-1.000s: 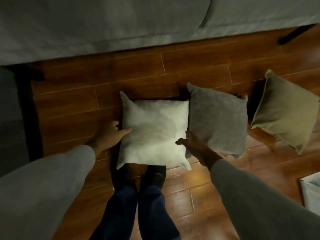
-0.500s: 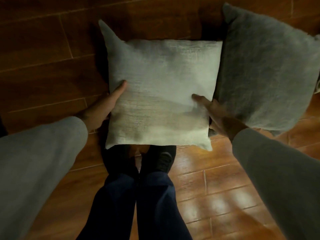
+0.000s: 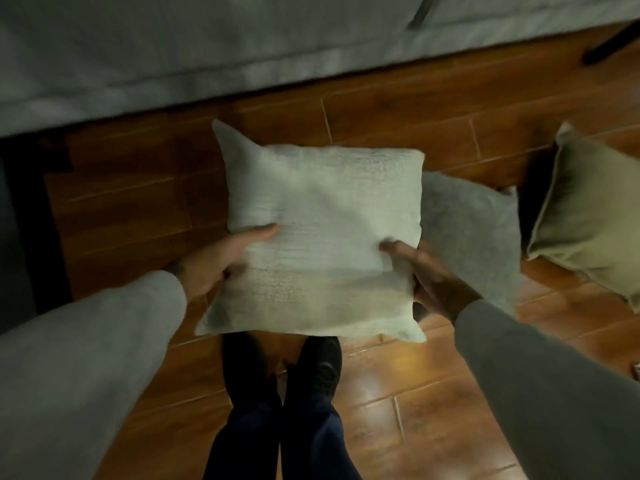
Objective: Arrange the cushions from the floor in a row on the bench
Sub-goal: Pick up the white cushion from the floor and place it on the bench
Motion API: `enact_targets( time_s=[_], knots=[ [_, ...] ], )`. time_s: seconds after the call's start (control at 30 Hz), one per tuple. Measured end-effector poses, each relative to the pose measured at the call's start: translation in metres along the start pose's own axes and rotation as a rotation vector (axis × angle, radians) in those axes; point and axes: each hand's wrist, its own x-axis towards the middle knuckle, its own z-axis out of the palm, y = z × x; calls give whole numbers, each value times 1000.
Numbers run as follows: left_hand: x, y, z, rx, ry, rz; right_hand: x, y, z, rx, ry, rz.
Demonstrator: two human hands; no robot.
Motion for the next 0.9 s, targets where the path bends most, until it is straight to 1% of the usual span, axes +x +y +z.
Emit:
enact_targets(
  time_s=[0.07,0.13,0.2,0.33,0.43,0.53,0.63,0.73,0.8,0.9],
  knots=[
    [-38,38,1,36,-2,30,-36,-41,-7,-14,5,-25],
    [-76,76,3,21,-3,93,-74,-85,-11,-33,10,-61],
    [-111,113,5,17,14,168,-108,-128,-15,-48,51,-113],
    [-196,186,3,-21,52,336,-192,-225,-16,-76,52,-279],
    [-256,229,-3,-18,44,448,-243,-281,-14,-96,58,-371],
    [-319,270,-9,-48,71,534,-297,-331,-2,-96,94,-444],
    [-374,303,-14,-43,108,618,-338,-372,7,-141,112,-529],
    [-420,330,-15,-77,132,713,-373,-406,16,-167,82,-591],
    [-445,341,-14,-102,142,757,-390,-422,21,-219,74,-635],
    [-472,348,-14,-78,205,804,-414,-443,30,-263,37,-721]
  ],
)
